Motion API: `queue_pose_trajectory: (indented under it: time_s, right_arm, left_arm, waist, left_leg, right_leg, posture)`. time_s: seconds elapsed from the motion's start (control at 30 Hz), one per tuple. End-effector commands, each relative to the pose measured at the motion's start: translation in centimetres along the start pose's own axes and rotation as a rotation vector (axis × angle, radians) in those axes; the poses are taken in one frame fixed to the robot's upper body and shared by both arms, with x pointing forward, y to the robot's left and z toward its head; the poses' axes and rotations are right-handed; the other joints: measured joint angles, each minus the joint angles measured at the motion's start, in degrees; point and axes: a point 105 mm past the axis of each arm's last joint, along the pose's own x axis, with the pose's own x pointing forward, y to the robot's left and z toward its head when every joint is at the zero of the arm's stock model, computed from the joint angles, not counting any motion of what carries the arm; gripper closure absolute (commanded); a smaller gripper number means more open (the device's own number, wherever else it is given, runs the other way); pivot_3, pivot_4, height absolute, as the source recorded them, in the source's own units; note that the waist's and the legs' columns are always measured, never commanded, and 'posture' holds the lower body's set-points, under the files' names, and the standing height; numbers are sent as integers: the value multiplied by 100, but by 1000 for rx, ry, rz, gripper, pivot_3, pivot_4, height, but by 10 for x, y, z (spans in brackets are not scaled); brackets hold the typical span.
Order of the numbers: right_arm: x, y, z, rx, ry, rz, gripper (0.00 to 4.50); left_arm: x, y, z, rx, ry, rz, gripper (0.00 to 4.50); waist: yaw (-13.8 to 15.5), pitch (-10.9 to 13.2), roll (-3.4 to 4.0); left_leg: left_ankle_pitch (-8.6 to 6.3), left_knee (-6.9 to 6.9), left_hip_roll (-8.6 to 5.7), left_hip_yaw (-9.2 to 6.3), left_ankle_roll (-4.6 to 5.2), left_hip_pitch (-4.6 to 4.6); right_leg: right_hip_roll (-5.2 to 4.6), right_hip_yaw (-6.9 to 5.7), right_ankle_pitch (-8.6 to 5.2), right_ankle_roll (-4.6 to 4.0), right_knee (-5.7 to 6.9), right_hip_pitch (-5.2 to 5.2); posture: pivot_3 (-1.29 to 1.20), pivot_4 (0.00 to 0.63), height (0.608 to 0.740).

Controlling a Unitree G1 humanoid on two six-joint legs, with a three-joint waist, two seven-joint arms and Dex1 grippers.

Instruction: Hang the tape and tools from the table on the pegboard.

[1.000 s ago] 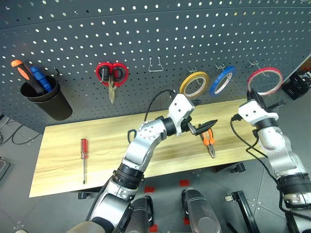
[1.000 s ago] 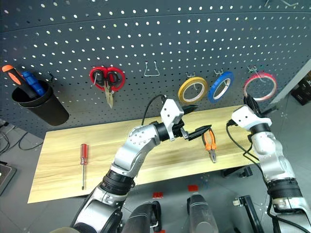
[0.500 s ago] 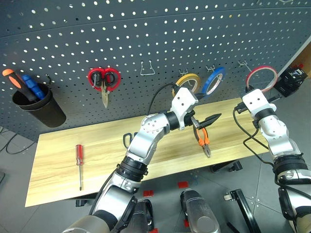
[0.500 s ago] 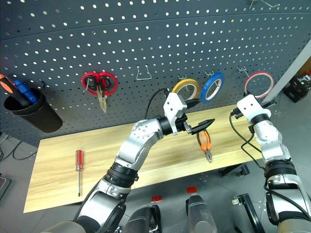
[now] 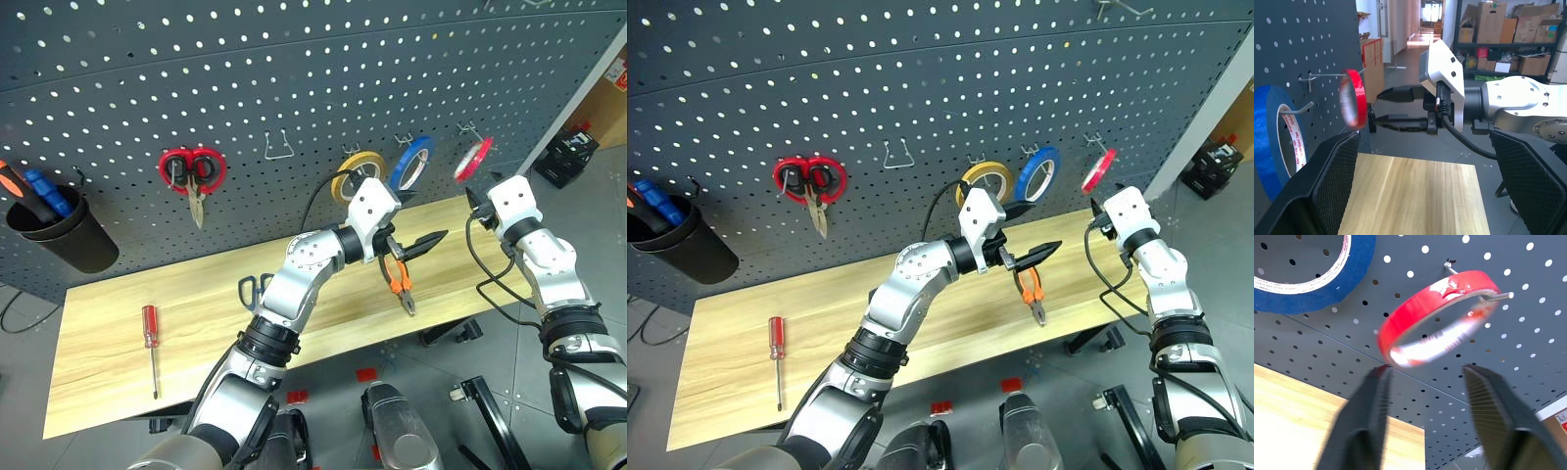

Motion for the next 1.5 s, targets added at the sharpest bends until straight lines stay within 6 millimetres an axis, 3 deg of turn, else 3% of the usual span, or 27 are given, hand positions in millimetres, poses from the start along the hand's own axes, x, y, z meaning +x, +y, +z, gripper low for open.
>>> queue_pose_trajectory:
  time_s: [0.03,0.1,0.3,0.47,0.6,0.8,1.17,1.5]
  right_arm:
    - [-4,-11,5,31,-28,-47,528]
    - [-10,-8,-3,46,6,-59,11]
    - [-44,26,-27,108,205,63,11]
    - [-65,61,-23,279,418,198,11]
    - [-59,83,-6,473,536,243,11]
    - [-42,107,18,592,646,342,11]
    - [-29,126,15,534,751,399,11]
    - [-12,128,6,470,742,380,11]
  left_arm:
    - [0,-2,13,28,-47,-6,0]
    - [-3,-2,11,28,-42,-3,0]
    - [-24,-7,-5,8,10,9,0]
    - [-77,-27,-45,-53,153,33,0]
    - [-110,-34,-64,-82,241,90,0]
    - [-141,-39,-76,-120,307,176,0]
    - [-156,-42,-77,-146,329,295,0]
    - [-163,-49,-73,-158,344,327,0]
  waist:
    - [-1,-4,2]
    - [-1,-5,2]
    - [48,-6,4]
    - [59,11,-7]
    - [110,30,-22]
    - [384,151,-43]
    - [689,458,-76]
    - [722,676,-91]
  left_leg:
    - [0,0,0,0,0,0]
    - [0,0,0,-1,0,1]
    - [-3,0,2,-1,5,10]
    - [-13,0,6,2,20,45]
    - [-36,-3,18,-14,55,77]
    - [-49,13,0,-9,76,78]
    - [-52,15,2,-8,81,67]
    - [-51,12,8,-4,80,64]
  right_leg:
    - [0,0,0,0,0,0]
    - [0,-1,0,0,1,1]
    - [0,5,0,0,4,11]
    - [-2,27,0,0,-3,40]
    - [0,59,-1,-1,-30,73]
    - [-12,79,-1,-1,-30,71]
    - [-14,93,0,-3,-17,47]
    - [-11,93,0,-3,-6,35]
  posture:
    - [-319,166,740]
    - [-314,176,740]
    - [-311,212,740]
    - [-313,280,740]
    - [-304,308,740]
    - [-274,355,740]
    - [-178,418,740]
    - [-134,443,740]
